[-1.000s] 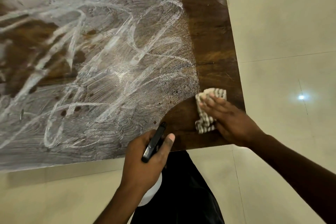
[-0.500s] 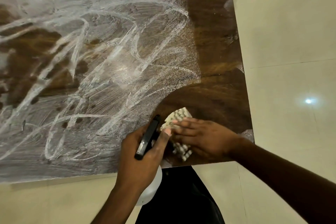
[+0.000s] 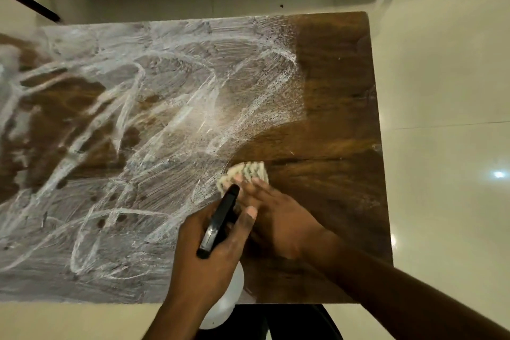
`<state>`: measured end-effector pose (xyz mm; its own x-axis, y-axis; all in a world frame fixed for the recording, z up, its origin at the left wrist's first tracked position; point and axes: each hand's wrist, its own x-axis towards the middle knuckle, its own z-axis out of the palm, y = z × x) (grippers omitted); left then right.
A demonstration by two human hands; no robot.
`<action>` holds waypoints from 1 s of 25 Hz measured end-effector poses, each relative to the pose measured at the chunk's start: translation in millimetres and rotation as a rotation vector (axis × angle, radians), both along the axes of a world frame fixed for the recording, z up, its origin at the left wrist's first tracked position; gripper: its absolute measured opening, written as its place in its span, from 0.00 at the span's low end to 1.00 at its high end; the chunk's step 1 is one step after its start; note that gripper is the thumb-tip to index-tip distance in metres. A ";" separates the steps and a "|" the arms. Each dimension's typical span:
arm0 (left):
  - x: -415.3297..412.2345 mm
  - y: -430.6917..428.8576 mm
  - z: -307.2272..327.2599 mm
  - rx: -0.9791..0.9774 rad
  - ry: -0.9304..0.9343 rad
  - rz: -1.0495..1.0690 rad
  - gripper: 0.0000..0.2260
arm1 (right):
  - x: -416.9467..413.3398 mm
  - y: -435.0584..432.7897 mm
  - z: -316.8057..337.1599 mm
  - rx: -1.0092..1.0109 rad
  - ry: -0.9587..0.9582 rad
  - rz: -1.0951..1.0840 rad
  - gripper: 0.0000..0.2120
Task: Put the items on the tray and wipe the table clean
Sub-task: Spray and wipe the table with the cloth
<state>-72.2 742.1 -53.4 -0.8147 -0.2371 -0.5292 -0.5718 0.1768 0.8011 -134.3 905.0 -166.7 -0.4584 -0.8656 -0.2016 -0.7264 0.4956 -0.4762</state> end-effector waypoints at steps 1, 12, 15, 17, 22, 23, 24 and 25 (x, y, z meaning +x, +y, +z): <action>-5.7 -0.2 -0.8 -0.006 0.009 -0.007 0.11 | -5.8 19.4 -0.2 0.004 0.013 0.155 0.33; -50.9 6.1 -8.7 -0.040 0.011 0.012 0.23 | -97.6 16.7 1.7 0.039 0.009 -0.899 0.33; -67.7 -2.5 -3.2 -0.060 0.084 -0.012 0.18 | -64.3 -26.3 -0.3 0.021 0.048 -0.406 0.31; -78.9 -11.3 -2.5 -0.067 0.108 -0.032 0.18 | -63.0 -6.4 -2.7 -0.036 0.078 0.040 0.28; -95.5 -28.0 -3.7 -0.004 0.067 -0.047 0.17 | -148.6 93.9 -1.2 0.193 0.099 -0.121 0.32; -99.0 -30.5 -3.9 0.004 0.066 -0.055 0.17 | -166.2 99.3 1.9 0.176 0.091 -0.355 0.33; -102.7 -32.9 -4.4 0.006 0.073 -0.056 0.16 | -179.9 91.5 4.3 0.144 0.082 -0.603 0.34; -106.3 -35.3 -5.0 0.008 0.080 -0.052 0.17 | -188.7 71.4 4.5 0.118 0.075 -0.827 0.34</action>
<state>-178.5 706.8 -58.4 -0.8654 -0.1900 -0.4637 -0.4964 0.1982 0.8452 -323.0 976.4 -162.2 -0.9519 -0.2199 -0.2132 -0.1350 0.9260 -0.3526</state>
